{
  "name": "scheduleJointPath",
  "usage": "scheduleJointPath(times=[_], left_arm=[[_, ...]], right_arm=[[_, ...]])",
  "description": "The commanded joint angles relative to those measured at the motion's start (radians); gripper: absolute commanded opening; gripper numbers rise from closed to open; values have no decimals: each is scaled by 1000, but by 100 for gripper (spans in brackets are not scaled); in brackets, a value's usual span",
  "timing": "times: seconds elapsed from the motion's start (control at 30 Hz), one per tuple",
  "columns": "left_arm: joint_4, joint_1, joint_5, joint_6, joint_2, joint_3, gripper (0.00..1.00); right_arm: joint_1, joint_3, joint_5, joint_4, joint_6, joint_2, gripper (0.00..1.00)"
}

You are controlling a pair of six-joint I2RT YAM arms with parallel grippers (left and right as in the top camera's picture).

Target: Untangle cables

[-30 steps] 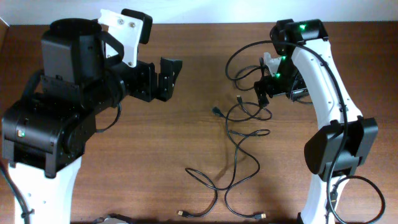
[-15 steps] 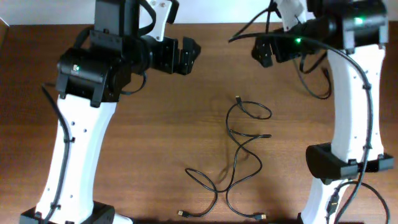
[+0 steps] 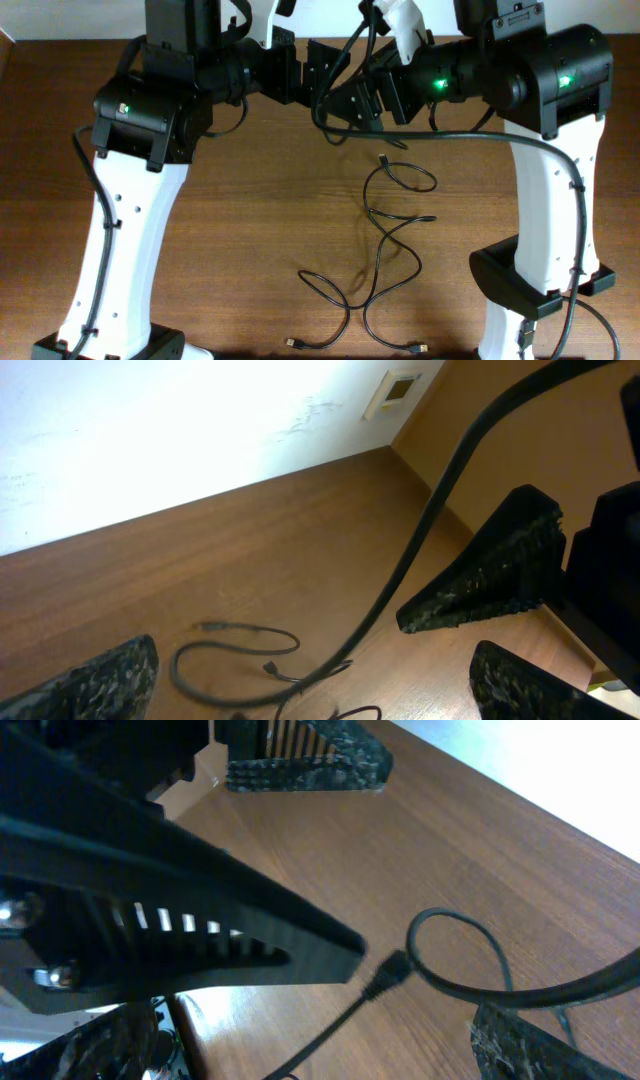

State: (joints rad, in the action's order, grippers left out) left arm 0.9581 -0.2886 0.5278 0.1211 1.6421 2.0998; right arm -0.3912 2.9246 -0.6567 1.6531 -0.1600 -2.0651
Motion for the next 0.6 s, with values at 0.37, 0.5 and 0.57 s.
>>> scheduleJointPath(times=[0.37, 0.5, 0.57], left_arm=[[12, 4, -5, -2, -4, 3, 99], [91, 83, -72, 444, -3, 3, 85], [91, 116, -56, 508, 0, 3, 87]], right_arm=[[-8, 18, -21, -15, 42, 32, 99], [-8, 18, -140, -133, 41, 38, 99], [-8, 18, -186, -175, 42, 41, 99]])
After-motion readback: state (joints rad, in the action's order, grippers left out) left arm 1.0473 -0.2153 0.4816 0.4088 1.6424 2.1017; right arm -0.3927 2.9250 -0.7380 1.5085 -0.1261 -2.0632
